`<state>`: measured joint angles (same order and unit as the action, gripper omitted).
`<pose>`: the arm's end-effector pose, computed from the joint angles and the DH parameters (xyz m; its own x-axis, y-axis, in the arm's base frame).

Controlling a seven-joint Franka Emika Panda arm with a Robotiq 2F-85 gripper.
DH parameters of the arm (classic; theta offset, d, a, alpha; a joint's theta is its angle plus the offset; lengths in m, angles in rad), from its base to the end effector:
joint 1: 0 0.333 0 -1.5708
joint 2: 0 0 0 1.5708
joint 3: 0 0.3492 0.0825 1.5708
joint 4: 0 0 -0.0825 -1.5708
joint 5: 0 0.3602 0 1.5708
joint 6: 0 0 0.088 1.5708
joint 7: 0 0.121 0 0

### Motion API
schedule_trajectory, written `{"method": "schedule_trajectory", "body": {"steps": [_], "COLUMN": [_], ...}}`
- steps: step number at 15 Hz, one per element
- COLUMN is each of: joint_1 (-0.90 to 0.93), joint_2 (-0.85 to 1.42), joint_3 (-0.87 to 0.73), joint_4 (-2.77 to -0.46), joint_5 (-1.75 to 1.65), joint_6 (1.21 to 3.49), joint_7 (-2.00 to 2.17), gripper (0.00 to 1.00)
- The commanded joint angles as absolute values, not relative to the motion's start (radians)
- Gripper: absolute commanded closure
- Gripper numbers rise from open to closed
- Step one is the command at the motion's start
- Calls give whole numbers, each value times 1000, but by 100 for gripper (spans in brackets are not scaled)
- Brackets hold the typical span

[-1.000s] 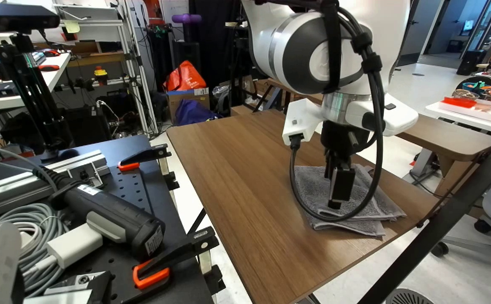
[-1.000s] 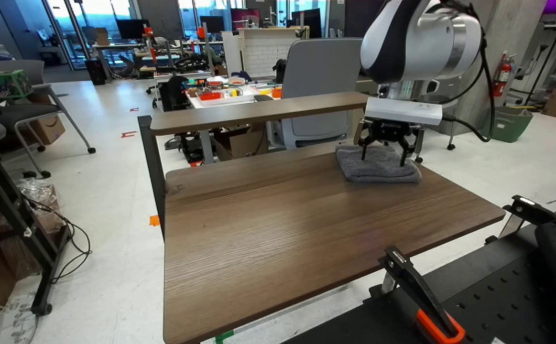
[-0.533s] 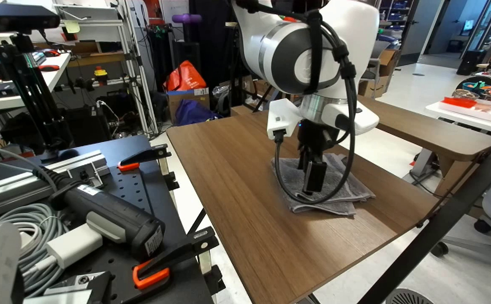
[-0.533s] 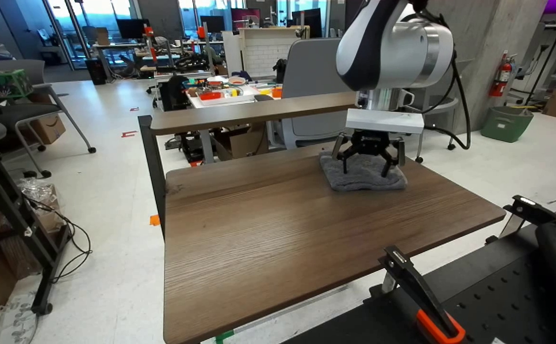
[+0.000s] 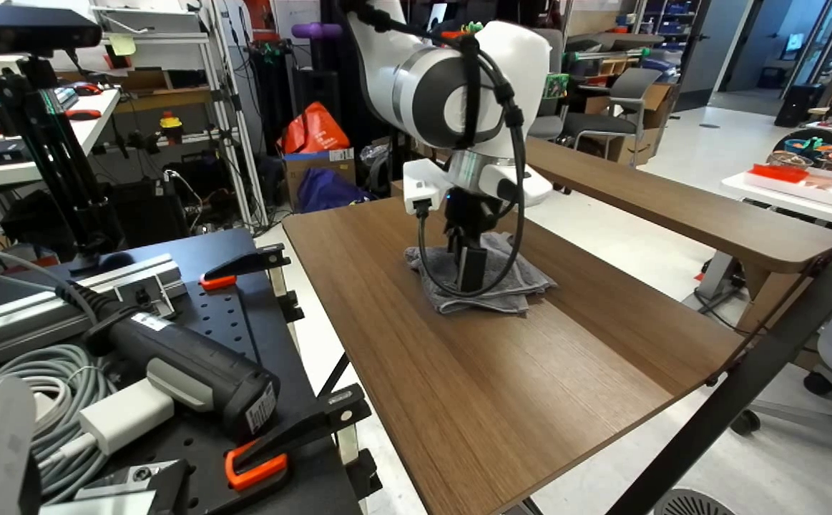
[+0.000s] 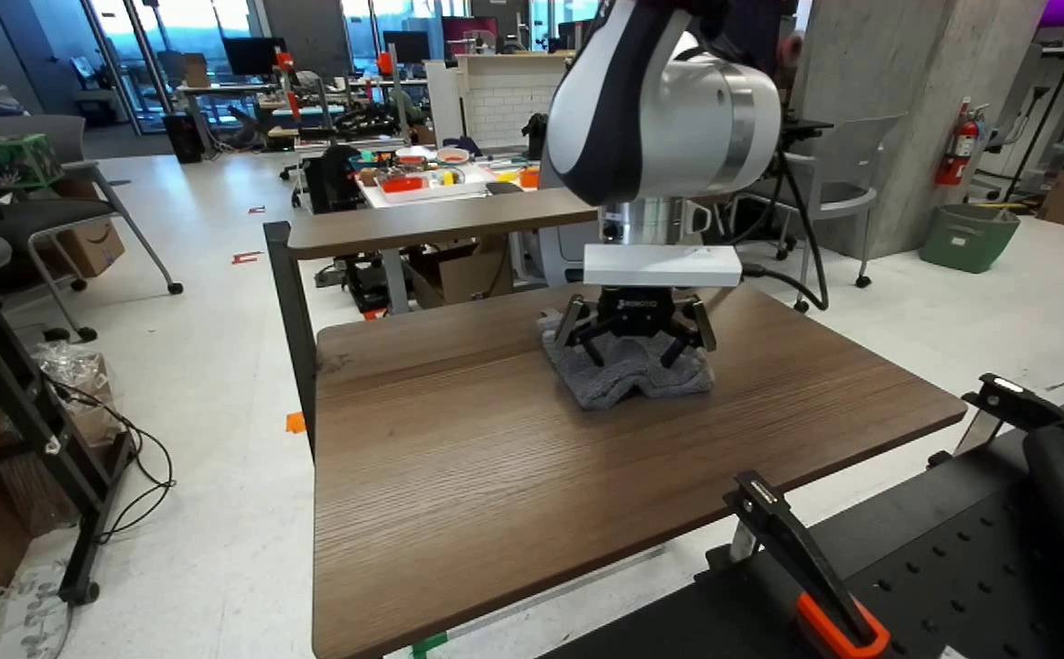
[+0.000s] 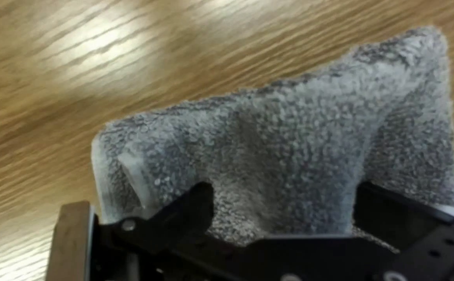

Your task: Move the cloth to the left

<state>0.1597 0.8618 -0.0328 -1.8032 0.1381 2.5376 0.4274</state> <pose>0.6242 0.0801 0.0846 0.9089 -0.3956 -0.1320 -0.3968 -0.9177 0.0178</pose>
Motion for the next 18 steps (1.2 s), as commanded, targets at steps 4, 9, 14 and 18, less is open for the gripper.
{"method": "schedule_trajectory", "body": {"steps": [4, 9, 14, 18], "joint_1": [272, 314, 284, 252], "joint_2": [923, 839, 795, 706], "joint_3": [-17, -24, 9, 34], "joint_4": [-1728, -1789, -1805, -1880], "joint_5": [114, 95, 101, 104], "joint_6": [2493, 2501, 2509, 2509], "joint_7": [447, 446, 394, 348], "gripper": [0, 0, 0, 0]}}
